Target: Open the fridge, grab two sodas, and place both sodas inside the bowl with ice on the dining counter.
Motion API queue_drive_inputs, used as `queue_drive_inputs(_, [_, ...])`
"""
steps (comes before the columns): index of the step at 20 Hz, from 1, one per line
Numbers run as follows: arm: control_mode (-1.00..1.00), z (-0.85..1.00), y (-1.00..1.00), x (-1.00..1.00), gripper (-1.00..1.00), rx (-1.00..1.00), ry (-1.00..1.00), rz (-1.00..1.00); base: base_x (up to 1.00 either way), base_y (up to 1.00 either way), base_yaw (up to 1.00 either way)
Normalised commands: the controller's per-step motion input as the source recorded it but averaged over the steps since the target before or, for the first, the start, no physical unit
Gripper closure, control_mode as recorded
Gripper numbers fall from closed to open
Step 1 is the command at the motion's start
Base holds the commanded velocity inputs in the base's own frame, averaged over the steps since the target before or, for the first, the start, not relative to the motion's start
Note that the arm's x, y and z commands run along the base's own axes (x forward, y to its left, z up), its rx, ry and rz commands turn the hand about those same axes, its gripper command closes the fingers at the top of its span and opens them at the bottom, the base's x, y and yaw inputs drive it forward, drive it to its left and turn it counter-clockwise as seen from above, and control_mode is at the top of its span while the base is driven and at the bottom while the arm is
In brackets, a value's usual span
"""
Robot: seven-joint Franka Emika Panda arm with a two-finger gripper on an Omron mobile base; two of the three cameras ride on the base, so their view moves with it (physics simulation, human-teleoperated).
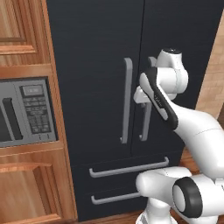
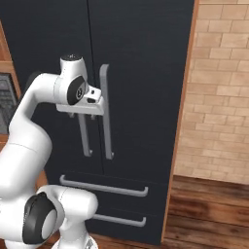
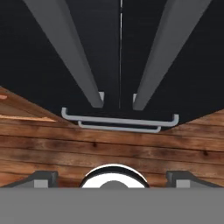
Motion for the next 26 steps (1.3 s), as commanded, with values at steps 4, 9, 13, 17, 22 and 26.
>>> queue_drive_inputs(4, [1.0, 0.0, 0.0, 0.0, -1.0, 0.0, 0.0, 0.0, -0.34, -0.12, -0.01])
queue_drive_inputs(9, [1.0, 0.0, 0.0, 0.0, -1.0, 0.0, 0.0, 0.0, -0.23, -0.09, 0.0])
queue_drive_inputs(13, [1.0, 0.0, 0.0, 0.0, -1.0, 0.0, 0.0, 0.0, -0.08, -0.03, 0.0])
queue_drive_inputs(17, [-1.0, 0.0, -0.01, 0.18, -1.0, 0.0, -0.18, 0.0, 0.0, 0.0, 0.0])
queue_drive_inputs(22, [-1.0, 0.0, 0.0, 0.49, -1.0, 0.0, -0.26, 0.0, 0.0, 0.0, 0.0])
queue_drive_inputs(26, [-1.0, 0.01, -0.03, 0.23, -1.0, 0.0, -0.2, -0.01, 0.0, 0.0, 0.0])
